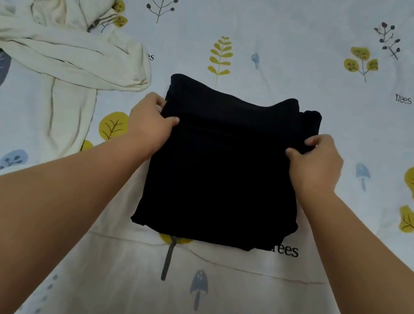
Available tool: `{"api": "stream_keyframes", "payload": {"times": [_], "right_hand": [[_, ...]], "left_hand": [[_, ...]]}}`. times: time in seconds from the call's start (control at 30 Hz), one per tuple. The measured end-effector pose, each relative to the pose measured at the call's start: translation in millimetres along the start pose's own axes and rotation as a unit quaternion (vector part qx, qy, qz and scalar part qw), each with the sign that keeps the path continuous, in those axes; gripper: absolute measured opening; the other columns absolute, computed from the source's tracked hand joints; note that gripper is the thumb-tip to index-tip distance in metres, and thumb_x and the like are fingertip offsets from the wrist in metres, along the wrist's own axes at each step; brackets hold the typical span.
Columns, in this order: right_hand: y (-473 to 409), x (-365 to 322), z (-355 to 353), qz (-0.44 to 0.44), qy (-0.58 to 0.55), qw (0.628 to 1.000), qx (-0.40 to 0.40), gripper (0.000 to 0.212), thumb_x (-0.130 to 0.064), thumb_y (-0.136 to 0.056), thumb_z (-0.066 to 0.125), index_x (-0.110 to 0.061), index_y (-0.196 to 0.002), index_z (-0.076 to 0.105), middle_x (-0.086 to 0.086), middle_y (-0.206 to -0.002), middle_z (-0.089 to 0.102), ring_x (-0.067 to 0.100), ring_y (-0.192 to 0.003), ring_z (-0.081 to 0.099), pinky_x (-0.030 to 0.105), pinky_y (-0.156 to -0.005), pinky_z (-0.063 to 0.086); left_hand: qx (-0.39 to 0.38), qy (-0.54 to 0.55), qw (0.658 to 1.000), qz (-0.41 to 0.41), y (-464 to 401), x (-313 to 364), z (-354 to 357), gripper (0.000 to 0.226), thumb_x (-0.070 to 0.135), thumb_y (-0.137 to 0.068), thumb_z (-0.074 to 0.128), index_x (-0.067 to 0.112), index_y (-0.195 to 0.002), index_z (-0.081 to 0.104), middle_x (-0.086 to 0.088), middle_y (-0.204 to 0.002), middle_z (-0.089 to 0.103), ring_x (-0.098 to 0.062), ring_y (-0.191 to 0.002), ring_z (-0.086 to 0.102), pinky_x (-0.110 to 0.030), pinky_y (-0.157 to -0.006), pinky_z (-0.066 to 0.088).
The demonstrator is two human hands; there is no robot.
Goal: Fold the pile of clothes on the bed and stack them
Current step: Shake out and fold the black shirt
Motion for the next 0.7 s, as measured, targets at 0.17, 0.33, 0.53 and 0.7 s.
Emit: {"api": "stream_keyframes", "payload": {"times": [0.17,0.33,0.53,0.7], "right_hand": [[32.2,9.8,-8.3,0.022,0.055,0.997,-0.038,0.045,-0.038,-0.091,0.051,-0.008,-0.123,0.041,0.014,-0.117,0.052,0.031,-0.102,0.051,0.035,-0.078,0.038],[77.3,16.4,-4.6,0.084,-0.007,0.983,-0.162,0.062,-0.039,-0.089,0.057,-0.009,-0.135,0.029,0.010,-0.128,0.047,0.032,-0.111,0.053,0.041,-0.089,0.047],[93.7,28.7,-24.7,0.087,-0.098,0.977,-0.168,0.057,-0.013,-0.087,0.062,-0.019,-0.134,0.031,0.005,-0.115,0.055,0.017,-0.091,0.057,0.018,-0.067,0.047],[143.1,56.6,-54.3,0.144,-0.097,0.953,-0.249,0.054,-0.012,-0.082,0.066,-0.031,-0.122,0.037,-0.006,-0.096,0.062,0.009,-0.081,0.063,0.017,-0.059,0.045]], "left_hand": [[0.034,-0.112,0.993,-0.020,45.2,-12.6,-3.7,0.048,0.040,-0.090,0.055,0.001,-0.116,0.043,-0.021,-0.116,0.054,-0.038,-0.105,0.054,-0.034,-0.073,0.035],[-0.091,-0.095,0.988,-0.087,93.8,-29.7,-3.7,0.046,0.039,-0.089,0.057,0.005,-0.114,0.041,-0.016,-0.110,0.060,-0.035,-0.098,0.059,-0.034,-0.072,0.042],[-0.127,0.086,0.983,-0.099,112.1,-24.2,-30.9,0.047,0.020,-0.090,0.059,0.024,-0.128,0.033,-0.010,-0.105,0.066,-0.025,-0.086,0.067,-0.039,-0.077,0.055],[-0.205,0.111,0.963,-0.136,174.5,-48.6,-64.4,0.043,0.007,-0.087,0.060,0.040,-0.108,0.044,0.005,-0.075,0.074,-0.012,-0.063,0.070,-0.015,-0.048,0.048]]}}
Point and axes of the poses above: each hand's wrist, its own y-axis away from the middle knuckle, its own z-axis out of the palm, x = y × z, the point moved 1 cm from there along -y, towards the middle knuckle
